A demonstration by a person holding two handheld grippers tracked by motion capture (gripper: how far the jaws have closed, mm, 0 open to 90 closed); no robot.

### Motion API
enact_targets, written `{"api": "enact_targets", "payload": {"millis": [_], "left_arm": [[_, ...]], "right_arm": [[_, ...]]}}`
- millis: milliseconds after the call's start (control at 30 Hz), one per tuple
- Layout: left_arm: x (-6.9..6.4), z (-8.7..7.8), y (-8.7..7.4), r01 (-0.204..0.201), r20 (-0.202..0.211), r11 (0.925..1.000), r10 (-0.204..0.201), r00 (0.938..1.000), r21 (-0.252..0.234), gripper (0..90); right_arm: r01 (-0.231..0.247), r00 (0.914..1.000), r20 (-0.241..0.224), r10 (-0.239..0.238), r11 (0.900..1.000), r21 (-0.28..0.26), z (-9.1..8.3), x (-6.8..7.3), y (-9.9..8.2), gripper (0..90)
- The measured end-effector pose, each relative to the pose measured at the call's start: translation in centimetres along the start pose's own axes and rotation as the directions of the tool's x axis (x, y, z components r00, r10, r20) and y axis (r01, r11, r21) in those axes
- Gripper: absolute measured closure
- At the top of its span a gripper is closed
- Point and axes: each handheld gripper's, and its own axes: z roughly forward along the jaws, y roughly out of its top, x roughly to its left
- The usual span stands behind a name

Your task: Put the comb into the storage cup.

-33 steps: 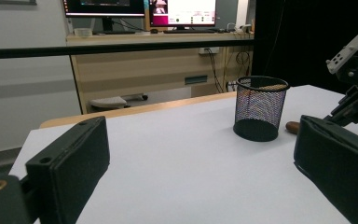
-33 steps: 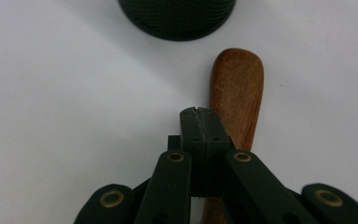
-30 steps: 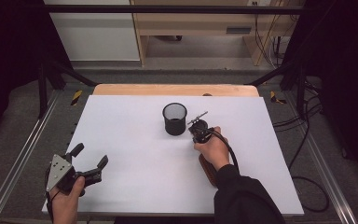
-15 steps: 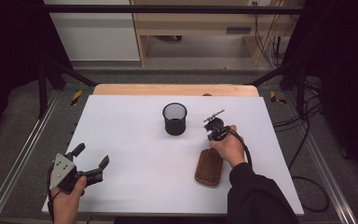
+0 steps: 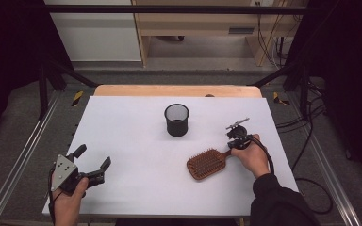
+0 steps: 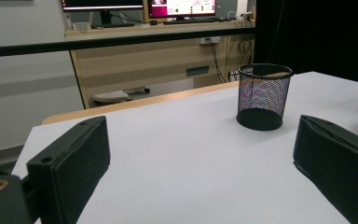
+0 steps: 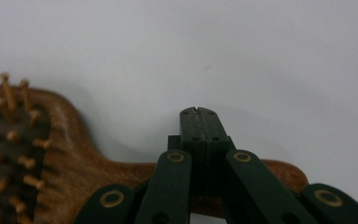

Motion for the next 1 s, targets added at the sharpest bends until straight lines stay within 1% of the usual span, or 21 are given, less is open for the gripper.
{"api": "enact_targets", "payload": {"millis": [33, 67, 100, 200, 233, 267, 300, 333, 367, 433, 533, 633, 733, 867, 933, 1000], "left_arm": [[0.0, 0.0, 0.0, 0.001, 0.000, 1.0000, -0.001, 1.0000, 0.000, 3.9], [0.0, 0.0, 0.0, 0.001, 0.000, 1.0000, -0.001, 1.0000, 0.001, 3.9], [0.0, 0.0, 0.0, 0.001, 0.002, 1.0000, -0.001, 1.0000, 0.004, 3.9], [0.0, 0.0, 0.0, -0.001, 0.003, 1.0000, 0.001, 1.0000, 0.007, 3.9], [0.0, 0.0, 0.0, 0.000, 0.003, 1.0000, 0.000, 1.0000, 0.005, 3.9], [0.0, 0.0, 0.0, 0.000, 0.002, 1.0000, 0.000, 1.0000, 0.004, 3.9], [0.0, 0.0, 0.0, 0.000, 0.001, 1.0000, 0.000, 1.0000, 0.004, 3.9], [0.0, 0.0, 0.0, 0.000, 0.001, 1.0000, 0.000, 1.0000, 0.005, 3.9], [0.0, 0.0, 0.0, 0.000, 0.001, 1.0000, 0.000, 1.0000, 0.005, 3.9], [0.0, 0.0, 0.0, 0.000, 0.001, 1.0000, 0.000, 1.0000, 0.004, 3.9], [-0.1, 0.0, 0.0, -0.002, 0.001, 1.0000, 0.002, 1.0000, 0.005, 3.9], [-0.1, 0.0, 0.0, -0.004, 0.002, 1.0000, 0.004, 1.0000, 0.006, 3.9], [-0.1, 0.0, 0.0, -0.006, 0.004, 0.9999, 0.006, 1.0000, 0.008, 3.9], [-0.1, 0.0, 0.0, -0.009, 0.002, 0.9999, 0.009, 1.0000, 0.008, 3.9], [-0.1, 0.0, 0.0, -0.008, 0.002, 0.9999, 0.008, 1.0000, 0.008, 4.0], [-0.1, 0.0, 0.0, -0.006, 0.002, 0.9999, 0.006, 1.0000, 0.008, 4.0]], "right_arm": [[0.004, 0.9999, -0.012, -0.004, 1.0000, -0.006, -0.3, -0.1, -0.8, 90.0], [0.004, 0.9999, -0.012, -0.004, 1.0000, -0.006, -0.3, -0.1, -0.8, 90.0], [0.011, 0.9997, -0.020, -0.011, 0.9999, -0.009, -0.6, -0.1, -1.5, 90.0], [0.018, 0.9995, -0.027, -0.018, 0.9998, -0.006, -1.0, -0.1, -2.0, 90.0], [0.024, 0.9991, -0.035, -0.025, 0.9997, -0.008, -1.4, -0.1, -2.7, 90.0], [0.024, 0.9991, -0.035, -0.025, 0.9997, -0.008, -1.4, -0.1, -2.7, 90.0], [0.025, 0.9985, -0.049, -0.026, 0.9997, -0.007, -1.7, 0.0, -3.3, 90.0], [0.025, 0.9985, -0.049, -0.026, 0.9997, -0.007, -1.7, 0.0, -3.3, 90.0], [0.029, 0.9977, -0.061, -0.030, 0.9995, -0.010, -2.0, 0.2, -3.8, 90.0], [0.029, 0.9974, -0.066, -0.030, 0.9995, -0.010, -2.1, 0.2, -4.0, 90.0], [0.034, 0.9957, -0.085, -0.035, 0.9993, -0.019, -2.7, 0.5, -4.7, 90.0], [0.031, 0.9940, -0.104, -0.033, 0.9994, -0.017, -3.2, 0.9, -5.2, 90.0], [0.030, 0.9916, -0.125, -0.034, 0.9991, -0.029, -3.7, 1.4, -5.6, 90.0], [0.036, 0.9898, -0.137, -0.040, 0.9989, -0.030, -3.9, 1.9, -5.8, 90.0], [0.044, 0.9878, -0.148, -0.047, 0.9988, -0.021, -3.9, 2.2, -6.0, 90.0], [0.043, 0.9870, -0.154, -0.045, 0.9989, -0.018, -4.0, 2.3, -6.2, 90.0]]}}
